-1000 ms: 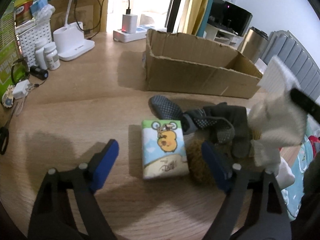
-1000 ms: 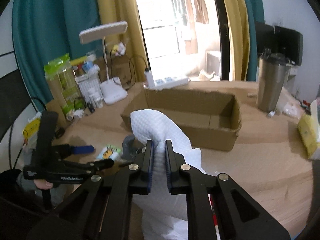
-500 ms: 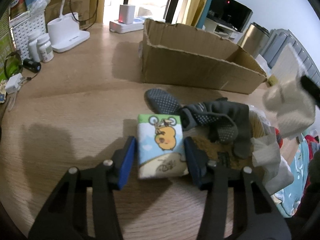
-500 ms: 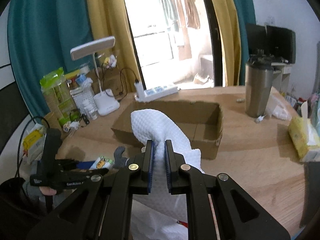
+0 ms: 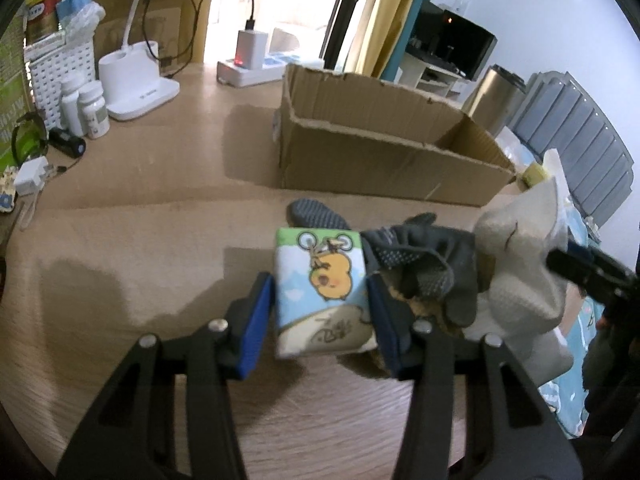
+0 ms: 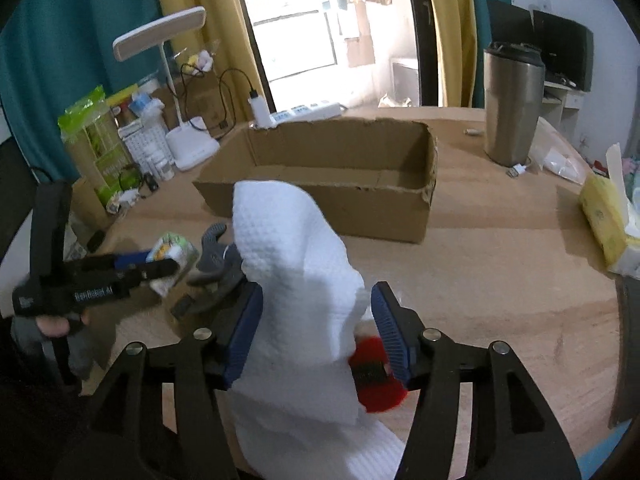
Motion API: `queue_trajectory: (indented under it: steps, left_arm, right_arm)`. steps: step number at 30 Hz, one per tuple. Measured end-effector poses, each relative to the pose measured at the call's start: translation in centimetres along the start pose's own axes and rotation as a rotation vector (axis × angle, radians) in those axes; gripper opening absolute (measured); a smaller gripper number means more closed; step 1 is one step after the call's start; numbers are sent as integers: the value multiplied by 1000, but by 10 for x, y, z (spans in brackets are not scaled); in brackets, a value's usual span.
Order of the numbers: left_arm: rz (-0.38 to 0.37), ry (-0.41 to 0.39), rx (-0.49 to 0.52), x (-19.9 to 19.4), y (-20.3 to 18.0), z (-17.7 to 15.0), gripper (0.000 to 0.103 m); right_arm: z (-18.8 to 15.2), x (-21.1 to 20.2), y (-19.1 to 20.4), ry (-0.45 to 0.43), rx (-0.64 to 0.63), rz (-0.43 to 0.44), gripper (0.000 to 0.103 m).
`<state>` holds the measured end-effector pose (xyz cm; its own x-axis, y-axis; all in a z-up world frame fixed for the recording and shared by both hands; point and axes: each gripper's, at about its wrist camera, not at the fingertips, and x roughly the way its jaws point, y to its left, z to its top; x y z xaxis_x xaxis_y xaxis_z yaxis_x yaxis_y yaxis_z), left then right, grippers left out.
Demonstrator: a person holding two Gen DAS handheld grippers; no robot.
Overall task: Organize soft objects
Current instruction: 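Carry the towel and tissue pack into the cardboard box and release both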
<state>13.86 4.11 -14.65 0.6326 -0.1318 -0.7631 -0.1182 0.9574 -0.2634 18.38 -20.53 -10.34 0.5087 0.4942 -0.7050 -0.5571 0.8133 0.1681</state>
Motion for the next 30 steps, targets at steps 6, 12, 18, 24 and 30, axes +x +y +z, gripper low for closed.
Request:
queue_trajectory:
  steps: [6,12,18,24,30]
  left_arm:
    - [-21,-35,13,-13,-6,5,49]
    - [-32,-63,23,-23,-12,7,49]
    - [-51,-82,30,-28,-15,8,49]
    - [-69,-99,56,-34,-25,10,49]
    - [-86,-134,65,-43,-33,16,49]
  right_arm:
    - [-8,4,14,38,-65,51,45]
    - [-16,3,27,75,-97,115,46]
    - [-21,1,31,75,-139,82,12]
    - [7,-48,33,-131,-118,209,7]
    - [28,-66,34,-203,-134,237,7]
